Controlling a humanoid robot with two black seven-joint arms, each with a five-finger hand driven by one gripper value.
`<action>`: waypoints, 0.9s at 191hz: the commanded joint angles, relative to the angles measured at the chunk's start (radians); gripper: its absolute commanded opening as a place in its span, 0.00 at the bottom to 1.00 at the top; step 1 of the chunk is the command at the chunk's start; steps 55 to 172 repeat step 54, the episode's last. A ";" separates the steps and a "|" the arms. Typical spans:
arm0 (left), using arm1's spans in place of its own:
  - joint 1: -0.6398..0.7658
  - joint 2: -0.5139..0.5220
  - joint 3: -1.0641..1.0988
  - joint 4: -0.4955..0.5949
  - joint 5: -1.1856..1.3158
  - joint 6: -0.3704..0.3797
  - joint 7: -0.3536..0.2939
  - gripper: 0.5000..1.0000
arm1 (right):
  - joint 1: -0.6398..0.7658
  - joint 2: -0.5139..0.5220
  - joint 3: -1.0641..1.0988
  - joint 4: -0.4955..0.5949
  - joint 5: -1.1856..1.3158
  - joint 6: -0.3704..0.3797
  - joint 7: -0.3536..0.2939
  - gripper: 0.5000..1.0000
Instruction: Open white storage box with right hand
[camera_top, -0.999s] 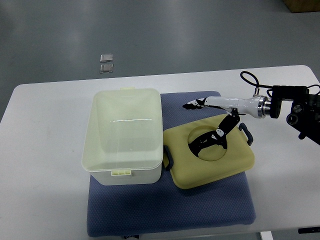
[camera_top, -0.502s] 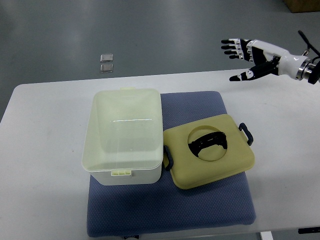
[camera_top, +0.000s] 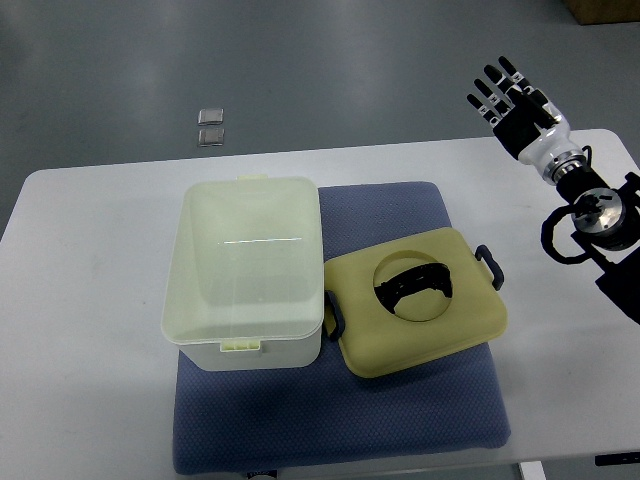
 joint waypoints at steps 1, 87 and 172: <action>0.000 0.000 0.000 0.001 0.000 0.000 0.000 1.00 | -0.013 0.028 0.002 0.000 0.008 0.005 0.005 0.86; 0.000 0.000 -0.002 -0.001 0.000 -0.002 0.000 1.00 | -0.026 0.028 -0.001 -0.002 0.000 0.022 0.005 0.86; 0.000 0.000 -0.002 -0.001 0.000 -0.002 0.000 1.00 | -0.026 0.028 -0.001 -0.002 0.000 0.022 0.005 0.86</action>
